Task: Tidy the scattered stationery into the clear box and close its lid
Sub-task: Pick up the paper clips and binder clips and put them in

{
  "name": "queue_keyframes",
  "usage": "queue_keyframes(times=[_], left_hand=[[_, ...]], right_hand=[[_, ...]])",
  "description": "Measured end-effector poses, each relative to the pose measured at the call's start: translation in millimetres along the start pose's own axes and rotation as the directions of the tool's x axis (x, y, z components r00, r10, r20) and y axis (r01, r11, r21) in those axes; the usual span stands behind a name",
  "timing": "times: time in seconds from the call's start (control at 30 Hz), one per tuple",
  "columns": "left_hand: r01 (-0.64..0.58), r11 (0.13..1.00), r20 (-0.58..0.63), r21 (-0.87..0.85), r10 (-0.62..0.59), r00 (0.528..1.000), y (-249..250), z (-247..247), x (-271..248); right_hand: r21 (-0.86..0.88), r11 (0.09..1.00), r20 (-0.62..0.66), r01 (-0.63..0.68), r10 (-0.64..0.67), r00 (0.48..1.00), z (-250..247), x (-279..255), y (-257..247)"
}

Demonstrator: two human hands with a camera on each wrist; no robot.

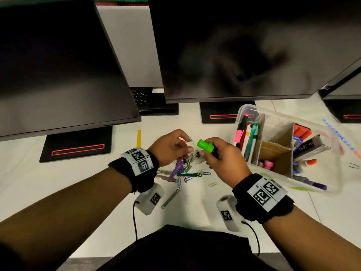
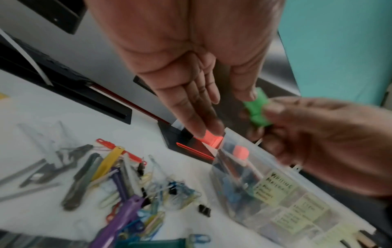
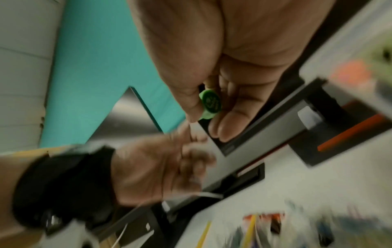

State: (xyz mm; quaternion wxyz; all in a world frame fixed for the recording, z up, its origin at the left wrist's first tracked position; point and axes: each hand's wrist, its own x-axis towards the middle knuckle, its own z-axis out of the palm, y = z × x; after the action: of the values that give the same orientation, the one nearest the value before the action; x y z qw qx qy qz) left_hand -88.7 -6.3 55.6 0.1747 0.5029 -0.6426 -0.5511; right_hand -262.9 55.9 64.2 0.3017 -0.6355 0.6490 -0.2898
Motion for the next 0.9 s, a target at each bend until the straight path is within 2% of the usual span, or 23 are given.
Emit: queue_keyframes(times=[0.07,0.13,0.17,0.27,0.33,0.4,0.47,0.57,0.7,0.8,0.9], left_hand=[[-0.007,0.971,0.037,0.239,-0.002,0.999,-12.4,-3.6,3.2],[-0.022,0.825,0.104,0.564,-0.045,0.994,-29.5,-9.0,3.2],[-0.02,0.752,0.133,0.659,-0.09,0.987,-37.7,-10.3,1.9],[-0.007,0.646,0.162,0.763,-0.181,0.97,-57.7,-8.2,-3.2],[-0.011,0.599,0.16,0.801,-0.196,0.967,-67.5,-4.6,-5.2],[-0.021,0.583,0.164,0.812,-0.194,0.967,-74.7,0.0,-6.0],[-0.022,0.557,0.147,0.83,-0.18,0.973,-78.2,3.9,-7.6],[0.003,0.543,0.107,0.84,-0.171,0.979,-81.9,8.7,-8.3],[0.035,0.557,0.075,0.829,-0.173,0.982,-84.5,9.9,-11.4],[0.045,0.565,0.069,0.824,-0.178,0.982,-89.6,6.8,-11.7],[0.047,0.576,0.061,0.816,-0.166,0.984,-92.7,4.6,-10.5]], right_hand=[[-0.021,1.0,-0.127,-0.008,0.005,0.992,-25.0,-4.6,1.6],[-0.051,0.997,-0.221,-0.062,0.049,0.974,-49.0,-8.8,10.4],[-0.083,0.991,-0.259,-0.105,0.08,0.963,-59.3,-9.7,19.4],[-0.238,0.939,-0.314,-0.247,0.166,0.935,-77.9,-11.5,53.5],[-0.315,0.909,-0.318,-0.274,0.171,0.932,-78.7,-14.9,65.2],[-0.347,0.911,-0.35,-0.221,0.093,0.932,-71.3,-17.2,63.8],[-0.376,0.923,-0.351,-0.087,-0.055,0.935,-58.6,-16.2,52.7],[-0.388,0.915,-0.279,0.107,-0.228,0.933,-36.1,-7.7,35.5],[-0.328,0.926,-0.125,0.188,-0.239,0.963,-10.3,4.1,21.2],[-0.333,0.899,0.161,0.283,-0.242,0.957,9.6,11.6,18.9],[-0.391,0.88,0.431,0.268,-0.082,0.899,34.4,19.1,30.0]])
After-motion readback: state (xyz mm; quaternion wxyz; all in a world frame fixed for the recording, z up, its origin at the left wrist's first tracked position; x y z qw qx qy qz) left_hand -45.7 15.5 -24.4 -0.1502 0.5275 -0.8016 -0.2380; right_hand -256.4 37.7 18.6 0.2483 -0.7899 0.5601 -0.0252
